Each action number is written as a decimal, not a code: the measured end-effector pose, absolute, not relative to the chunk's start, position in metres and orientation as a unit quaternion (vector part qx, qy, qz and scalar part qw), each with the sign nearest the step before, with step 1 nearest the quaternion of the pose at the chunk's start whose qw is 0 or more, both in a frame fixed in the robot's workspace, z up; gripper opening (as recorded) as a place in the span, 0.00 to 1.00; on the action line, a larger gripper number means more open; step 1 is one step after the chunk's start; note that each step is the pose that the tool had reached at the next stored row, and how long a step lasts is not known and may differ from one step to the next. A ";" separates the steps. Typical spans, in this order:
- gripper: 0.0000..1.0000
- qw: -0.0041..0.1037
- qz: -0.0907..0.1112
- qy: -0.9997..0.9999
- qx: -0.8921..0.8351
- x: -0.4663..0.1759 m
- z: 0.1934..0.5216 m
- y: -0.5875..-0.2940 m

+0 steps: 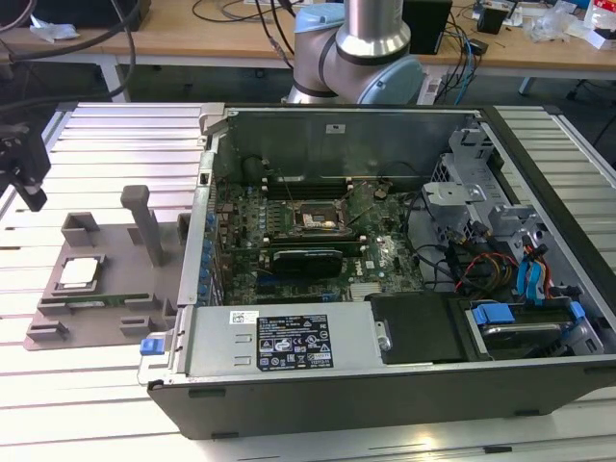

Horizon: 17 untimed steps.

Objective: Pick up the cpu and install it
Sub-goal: 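Pick up the cpu and move it towards the insertion slot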

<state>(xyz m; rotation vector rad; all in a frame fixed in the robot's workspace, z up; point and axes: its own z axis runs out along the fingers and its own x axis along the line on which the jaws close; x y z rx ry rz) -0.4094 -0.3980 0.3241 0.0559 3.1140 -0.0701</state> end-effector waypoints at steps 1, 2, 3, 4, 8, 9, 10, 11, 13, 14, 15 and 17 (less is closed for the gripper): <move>0.66 0.013 -0.023 0.999 0.018 -0.409 0.324 -0.398; 0.66 0.013 -0.023 0.999 0.018 -0.409 0.323 -0.398; 0.66 0.013 -0.023 0.999 0.018 -0.409 0.322 -0.398; 0.66 0.013 -0.023 0.999 0.018 -0.409 0.321 -0.398; 0.66 0.013 -0.023 0.999 0.018 -0.409 0.317 -0.398; 0.66 0.013 -0.023 0.999 0.018 -0.409 0.317 -0.398; 0.66 0.013 -0.023 0.999 0.018 -0.409 0.316 -0.398; 0.66 0.013 -0.023 0.999 0.018 -0.409 0.316 -0.398; 0.66 0.013 -0.023 0.999 0.018 -0.409 0.314 -0.398; 0.66 0.013 -0.023 0.999 0.018 -0.409 0.314 -0.398; 0.66 0.013 -0.023 0.999 0.018 -0.409 0.314 -0.398; 0.66 0.013 -0.023 0.999 0.018 -0.409 0.312 -0.398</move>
